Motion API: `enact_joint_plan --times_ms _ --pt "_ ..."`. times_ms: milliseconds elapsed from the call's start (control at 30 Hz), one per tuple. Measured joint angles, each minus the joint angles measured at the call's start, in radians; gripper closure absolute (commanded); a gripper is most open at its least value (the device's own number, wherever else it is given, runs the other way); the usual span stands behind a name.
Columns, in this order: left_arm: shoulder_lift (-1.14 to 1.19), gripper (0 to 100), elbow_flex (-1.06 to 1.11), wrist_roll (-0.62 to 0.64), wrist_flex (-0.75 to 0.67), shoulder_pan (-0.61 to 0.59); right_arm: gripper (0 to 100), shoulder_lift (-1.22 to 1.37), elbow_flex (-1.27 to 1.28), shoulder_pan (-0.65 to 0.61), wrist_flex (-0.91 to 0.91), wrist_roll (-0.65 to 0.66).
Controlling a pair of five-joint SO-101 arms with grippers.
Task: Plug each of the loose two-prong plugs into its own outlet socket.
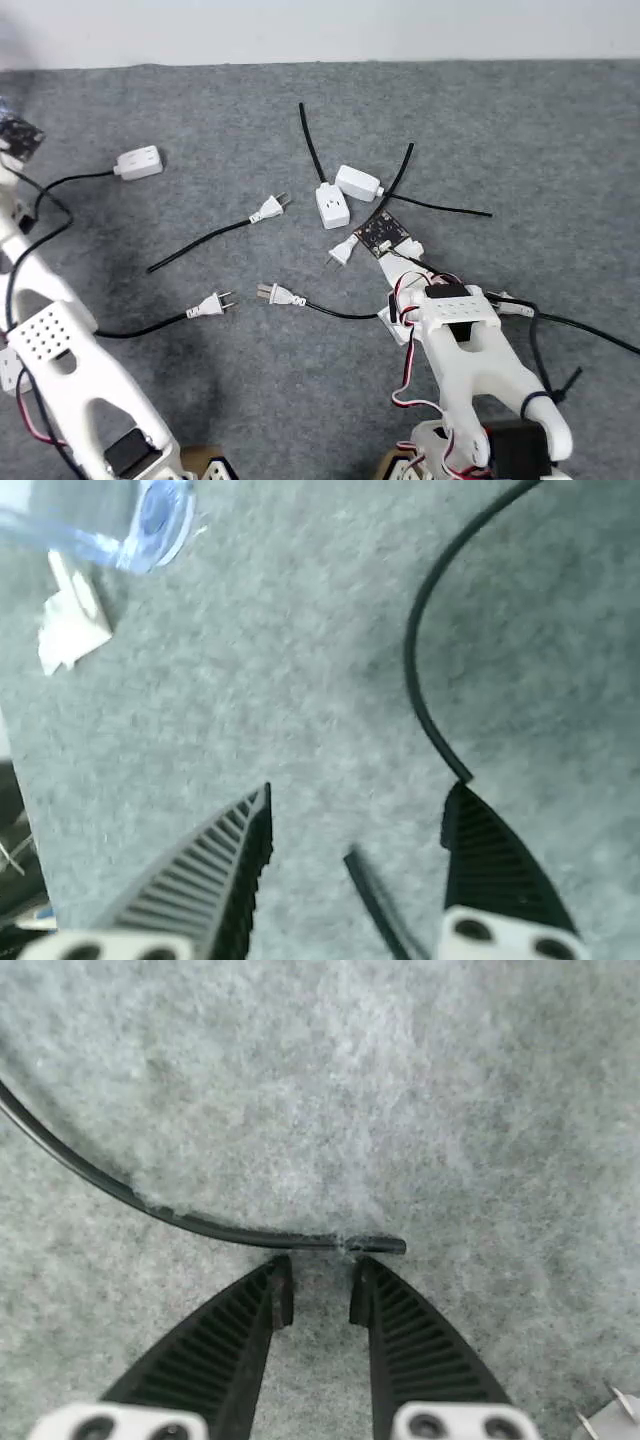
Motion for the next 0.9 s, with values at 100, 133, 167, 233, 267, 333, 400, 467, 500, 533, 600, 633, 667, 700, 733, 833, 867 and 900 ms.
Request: enact_joint_plan --times_ms 100,133,167,233,267,333,400,467,500,533,600,633,667,700,733,833,867,900 --pt "0.009 74 0.0 0.006 0.0 0.032 89.4 0.0 0.0 0.0 0.0 0.0" --pt "0.012 74 0.0 0.006 0.0 0.04 89.4 0.0 0.0 0.0 0.0 0.0" --pt "0.012 74 0.0 0.014 0.0 0.046 89.4 0.0 0.0 0.0 0.0 0.0" --pt "0.009 74 0.0 0.031 0.0 0.049 89.4 0.0 0.0 0.0 0.0 0.0" --pt "0.002 74 0.0 0.035 0.0 0.044 89.4 0.0 0.0 0.0 0.0 0.0" --pt "-0.026 74 0.0 0.037 0.0 0.023 89.4 0.0 0.0 0.0 0.0 0.0" --pt "-0.069 74 0.0 0.038 0.0 -0.005 89.4 0.0 0.0 0.0 0.0 0.0" --pt "-0.107 74 0.0 0.038 0.0 -0.029 89.4 0.0 0.0 0.0 0.0 0.0" --pt "-0.12 74 0.0 0.038 0.0 -0.034 89.4 0.0 0.0 0.0 0.0 0.0" --pt "-0.126 74 0.0 0.038 0.0 -0.034 89.4 0.0 0.0 0.0 0.0 0.0" --pt "-0.129 74 0.0 0.038 0.0 -0.032 89.4 0.0 0.0 0.0 0.0 0.0" --pt "-0.129 74 0.0 0.038 0.0 -0.032 89.4 0.0 0.0 0.0 0.0 0.0" --pt "-0.129 74 0.0 0.04 0.0 -0.034 89.4 0.0 0.0 0.0 0.0 0.0" --pt "-0.129 74 0.0 0.041 0.0 -0.034 89.4 0.0 0.0 0.0 0.0 0.0" --pt "-0.129 74 0.005 0.041 0.0 -0.028 89.4 0.0 0.0 0.0 0.0 0.0" --pt "-0.112 74 0.041 0.043 -0.003 0.015 89.4 0.0 0.0 0.0 0.0 0.0" --pt "-0.087 74 0.041 0.043 -0.018 0.032 89.4 0.0 0.0 0.0 0.0 0.0" --pt "-0.06 74 0.044 0.046 -0.041 0.048 89.4 0.0 0.0 0.0 0.0 0.0"
